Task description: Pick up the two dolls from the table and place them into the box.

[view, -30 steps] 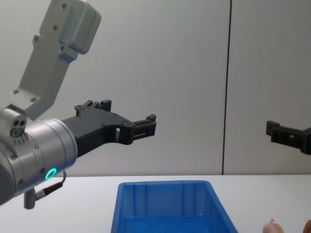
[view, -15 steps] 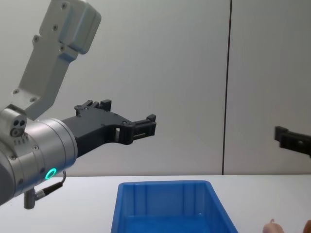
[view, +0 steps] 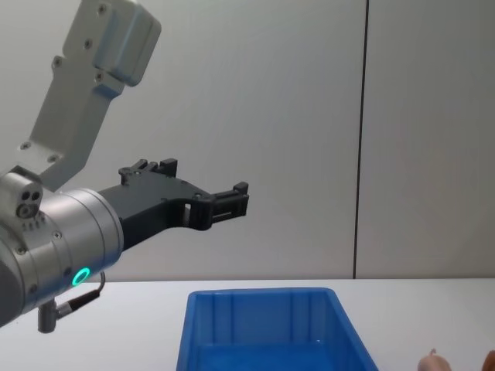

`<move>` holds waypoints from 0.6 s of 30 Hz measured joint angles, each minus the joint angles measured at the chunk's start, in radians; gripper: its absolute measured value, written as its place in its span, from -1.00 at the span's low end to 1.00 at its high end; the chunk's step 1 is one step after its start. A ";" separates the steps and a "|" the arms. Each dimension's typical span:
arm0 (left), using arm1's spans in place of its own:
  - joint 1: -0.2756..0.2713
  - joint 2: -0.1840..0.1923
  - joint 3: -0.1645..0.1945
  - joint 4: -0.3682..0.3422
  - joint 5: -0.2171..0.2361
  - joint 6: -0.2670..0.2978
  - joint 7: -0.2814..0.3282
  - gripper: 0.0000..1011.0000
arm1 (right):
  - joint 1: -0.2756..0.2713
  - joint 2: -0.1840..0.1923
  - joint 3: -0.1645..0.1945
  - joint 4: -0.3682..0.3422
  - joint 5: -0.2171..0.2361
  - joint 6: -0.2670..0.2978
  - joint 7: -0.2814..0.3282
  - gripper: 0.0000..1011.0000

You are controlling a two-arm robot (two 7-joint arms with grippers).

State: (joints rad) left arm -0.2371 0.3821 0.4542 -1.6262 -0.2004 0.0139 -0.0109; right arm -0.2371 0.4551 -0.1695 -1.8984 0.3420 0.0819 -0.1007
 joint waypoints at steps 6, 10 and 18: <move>0.000 0.000 0.000 0.000 0.000 0.000 0.000 0.98 | -0.025 0.015 0.010 -0.013 0.007 0.065 -0.027 0.98; 0.000 0.000 0.000 0.000 0.000 0.000 0.000 0.98 | -0.017 0.013 0.011 -0.007 0.006 0.116 -0.029 0.98; 0.000 0.000 0.000 0.000 0.000 0.000 0.000 0.98 | 0.037 -0.013 0.004 0.035 -0.011 0.228 -0.009 0.98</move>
State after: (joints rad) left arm -0.2371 0.3822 0.4542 -1.6262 -0.2004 0.0139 -0.0108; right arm -0.2003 0.4425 -0.1651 -1.8630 0.3314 0.3100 -0.1093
